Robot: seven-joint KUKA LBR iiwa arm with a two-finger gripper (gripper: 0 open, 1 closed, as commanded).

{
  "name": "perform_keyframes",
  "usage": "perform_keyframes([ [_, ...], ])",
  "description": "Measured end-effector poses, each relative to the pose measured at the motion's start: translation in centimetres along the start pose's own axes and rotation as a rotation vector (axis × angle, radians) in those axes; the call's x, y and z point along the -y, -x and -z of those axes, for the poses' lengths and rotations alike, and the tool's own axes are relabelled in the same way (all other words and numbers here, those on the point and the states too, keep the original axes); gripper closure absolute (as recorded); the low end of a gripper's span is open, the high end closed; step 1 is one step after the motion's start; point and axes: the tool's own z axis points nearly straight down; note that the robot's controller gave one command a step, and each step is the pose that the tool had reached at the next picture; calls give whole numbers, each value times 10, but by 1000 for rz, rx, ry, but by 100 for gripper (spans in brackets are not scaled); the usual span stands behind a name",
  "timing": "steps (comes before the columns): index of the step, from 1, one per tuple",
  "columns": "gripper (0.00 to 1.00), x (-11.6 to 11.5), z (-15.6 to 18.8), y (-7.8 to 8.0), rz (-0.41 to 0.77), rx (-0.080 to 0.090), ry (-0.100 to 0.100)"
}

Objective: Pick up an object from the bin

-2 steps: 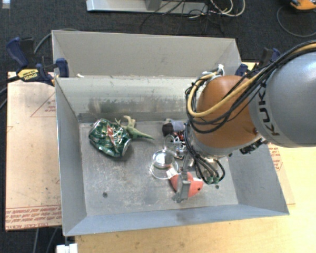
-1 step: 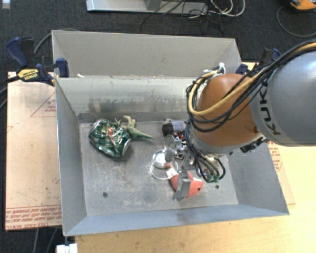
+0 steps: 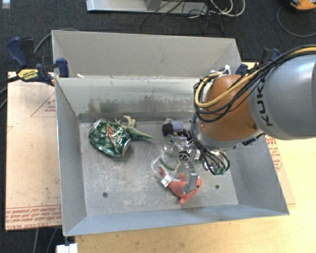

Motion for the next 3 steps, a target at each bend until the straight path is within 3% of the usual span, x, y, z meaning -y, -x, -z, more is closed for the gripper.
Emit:
perform_keyframes([
  [1, 0, -20, -36, -4, -186, 26, 4],
  [2, 100, 28, -42, -29, 262, 0, 1],
  [3, 100, 29, -42, -29, 262, 0, 1],
])
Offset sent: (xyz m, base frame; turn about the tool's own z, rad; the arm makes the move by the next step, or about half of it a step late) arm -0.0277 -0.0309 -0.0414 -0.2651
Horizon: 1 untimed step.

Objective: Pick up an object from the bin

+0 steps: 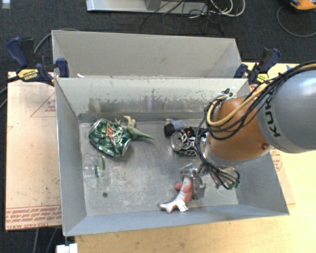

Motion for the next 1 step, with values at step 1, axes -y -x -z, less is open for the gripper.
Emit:
perform_keyframes([
  [1, 100, -19, 147, 6, -44, 3, 0],
])
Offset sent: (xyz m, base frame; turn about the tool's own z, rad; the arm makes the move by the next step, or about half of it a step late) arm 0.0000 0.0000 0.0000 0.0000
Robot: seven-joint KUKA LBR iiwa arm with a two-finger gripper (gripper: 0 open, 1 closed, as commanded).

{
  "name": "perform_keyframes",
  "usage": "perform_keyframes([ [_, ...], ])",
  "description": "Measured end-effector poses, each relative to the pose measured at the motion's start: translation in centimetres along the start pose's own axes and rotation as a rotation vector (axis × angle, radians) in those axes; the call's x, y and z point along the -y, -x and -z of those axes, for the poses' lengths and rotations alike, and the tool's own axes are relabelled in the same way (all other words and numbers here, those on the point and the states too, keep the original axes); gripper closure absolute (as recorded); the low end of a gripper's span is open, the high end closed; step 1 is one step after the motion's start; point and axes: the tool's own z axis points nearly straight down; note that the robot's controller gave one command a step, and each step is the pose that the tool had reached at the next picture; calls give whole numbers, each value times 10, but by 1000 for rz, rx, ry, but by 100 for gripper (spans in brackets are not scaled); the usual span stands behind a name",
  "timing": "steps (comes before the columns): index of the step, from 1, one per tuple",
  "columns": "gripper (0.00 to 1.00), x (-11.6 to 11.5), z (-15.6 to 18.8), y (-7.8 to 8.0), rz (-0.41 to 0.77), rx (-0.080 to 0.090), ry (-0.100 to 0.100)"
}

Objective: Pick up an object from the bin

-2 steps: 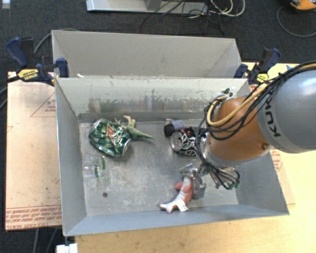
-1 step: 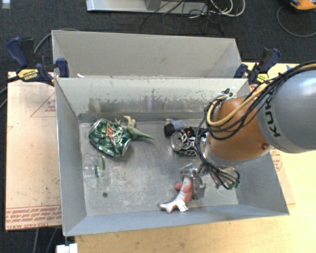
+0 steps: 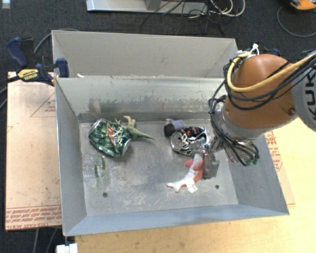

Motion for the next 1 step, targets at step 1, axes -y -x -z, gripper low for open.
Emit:
perform_keyframes([
  [1, 100, 0, 0, 0, -1, 0, 0],
])
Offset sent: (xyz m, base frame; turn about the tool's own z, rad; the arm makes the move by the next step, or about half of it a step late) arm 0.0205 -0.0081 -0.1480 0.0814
